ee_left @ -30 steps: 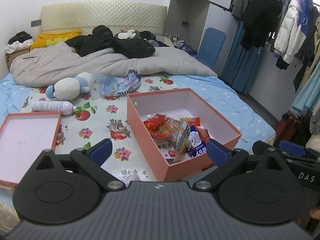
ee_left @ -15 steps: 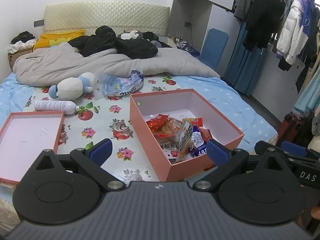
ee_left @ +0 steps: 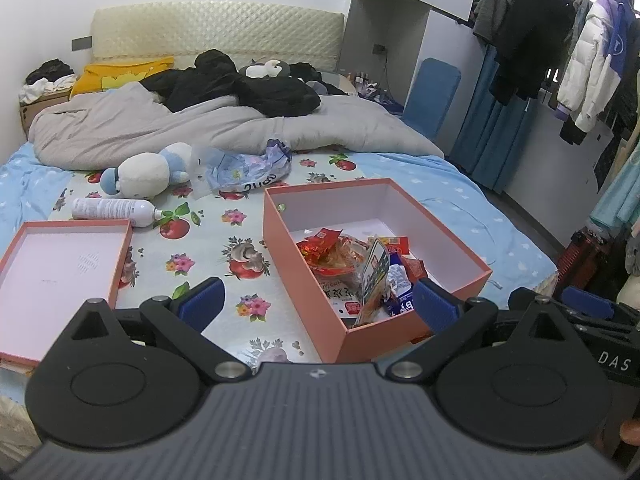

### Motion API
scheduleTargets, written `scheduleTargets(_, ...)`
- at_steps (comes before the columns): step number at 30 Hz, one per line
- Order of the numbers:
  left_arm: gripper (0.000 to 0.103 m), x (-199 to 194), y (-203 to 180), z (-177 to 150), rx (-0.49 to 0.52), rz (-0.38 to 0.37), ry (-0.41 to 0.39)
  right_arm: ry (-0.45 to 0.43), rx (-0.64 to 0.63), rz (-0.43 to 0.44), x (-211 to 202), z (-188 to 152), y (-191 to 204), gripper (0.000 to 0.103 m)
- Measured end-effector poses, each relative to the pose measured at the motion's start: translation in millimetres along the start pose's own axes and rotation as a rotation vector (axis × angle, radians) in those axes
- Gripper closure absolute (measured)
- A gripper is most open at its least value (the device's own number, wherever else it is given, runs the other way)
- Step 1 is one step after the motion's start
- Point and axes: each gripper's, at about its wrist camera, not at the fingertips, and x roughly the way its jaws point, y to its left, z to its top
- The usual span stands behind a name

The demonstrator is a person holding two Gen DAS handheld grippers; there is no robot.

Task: Organize snacks

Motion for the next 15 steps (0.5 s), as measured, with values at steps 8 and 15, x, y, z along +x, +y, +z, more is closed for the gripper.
scheduleTargets(8,0.001,1.1,5.3,-1.0,-0.01,0.005,0.007,0.006,0.003,0.002,2.2,-1.2,0.4,0.0)
scheduleTargets(15,0.001,2.7,6.6,-2.0,-0.014,0.013,0.014,0.01,0.006,0.003,3.4,-1.6,-1.4,0.0)
